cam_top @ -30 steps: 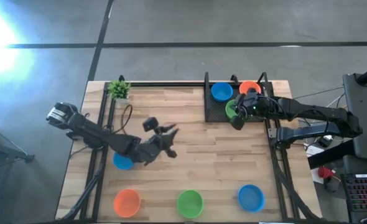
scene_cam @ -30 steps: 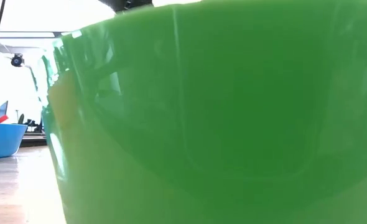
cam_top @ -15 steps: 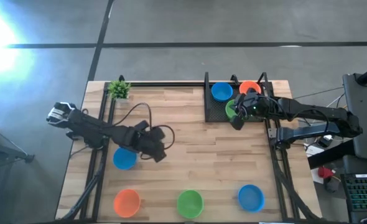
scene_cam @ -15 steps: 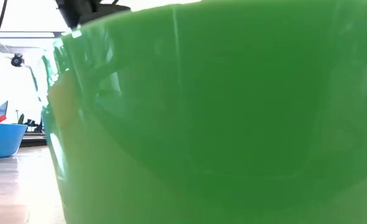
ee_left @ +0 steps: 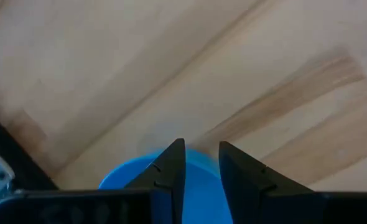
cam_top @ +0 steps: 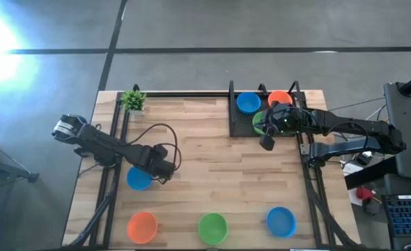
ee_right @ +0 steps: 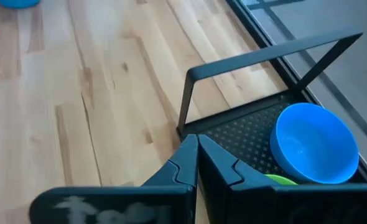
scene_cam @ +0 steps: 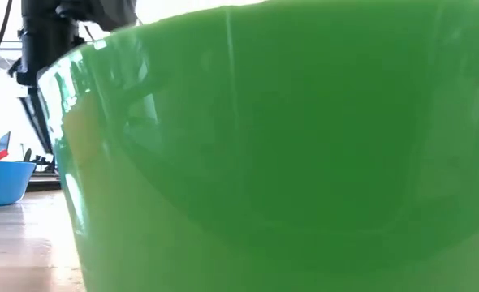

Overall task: Pick & Place Mini bowls
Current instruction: Stack the top blue bowl on top of the blue bowl on the shelf

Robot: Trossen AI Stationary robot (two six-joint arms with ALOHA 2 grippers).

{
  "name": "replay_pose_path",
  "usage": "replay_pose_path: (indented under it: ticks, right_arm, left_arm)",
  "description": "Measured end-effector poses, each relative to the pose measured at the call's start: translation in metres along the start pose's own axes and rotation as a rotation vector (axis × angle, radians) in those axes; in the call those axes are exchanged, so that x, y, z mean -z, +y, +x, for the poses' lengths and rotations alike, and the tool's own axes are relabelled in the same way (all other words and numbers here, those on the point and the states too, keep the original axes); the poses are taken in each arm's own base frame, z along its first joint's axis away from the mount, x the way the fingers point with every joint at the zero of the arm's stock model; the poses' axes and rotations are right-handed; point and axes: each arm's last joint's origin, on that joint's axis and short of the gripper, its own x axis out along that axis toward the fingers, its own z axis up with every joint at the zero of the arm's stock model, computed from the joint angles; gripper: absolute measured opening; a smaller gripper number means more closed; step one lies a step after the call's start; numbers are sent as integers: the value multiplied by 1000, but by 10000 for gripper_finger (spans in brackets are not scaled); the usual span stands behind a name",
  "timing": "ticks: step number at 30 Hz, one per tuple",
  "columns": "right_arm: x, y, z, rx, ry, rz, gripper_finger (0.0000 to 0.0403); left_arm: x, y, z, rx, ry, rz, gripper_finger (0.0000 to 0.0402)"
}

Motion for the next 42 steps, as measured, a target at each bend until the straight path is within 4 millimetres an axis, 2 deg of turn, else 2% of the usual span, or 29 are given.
replay_pose_path:
  ticks: [5,17,29,33,37,42]
  right_arm:
    - [-2,0,0,-1,-18,-2,8]
    - [-3,0,0,6,-27,-23,8]
    - [-3,0,0,7,-29,-26,8]
    - [-3,0,0,7,-29,-25,8]
    - [-3,0,0,7,-30,-24,8]
    - [-7,0,0,5,-73,-19,8]
  left_arm:
    - [6,1,4,16,92,-31,92]
    - [12,-6,4,78,147,-88,92]
    - [18,-11,35,219,142,-84,90]
    - [18,-10,35,222,136,-28,67]
    - [17,-10,34,219,106,22,15]
    - [15,-12,30,216,57,79,4]
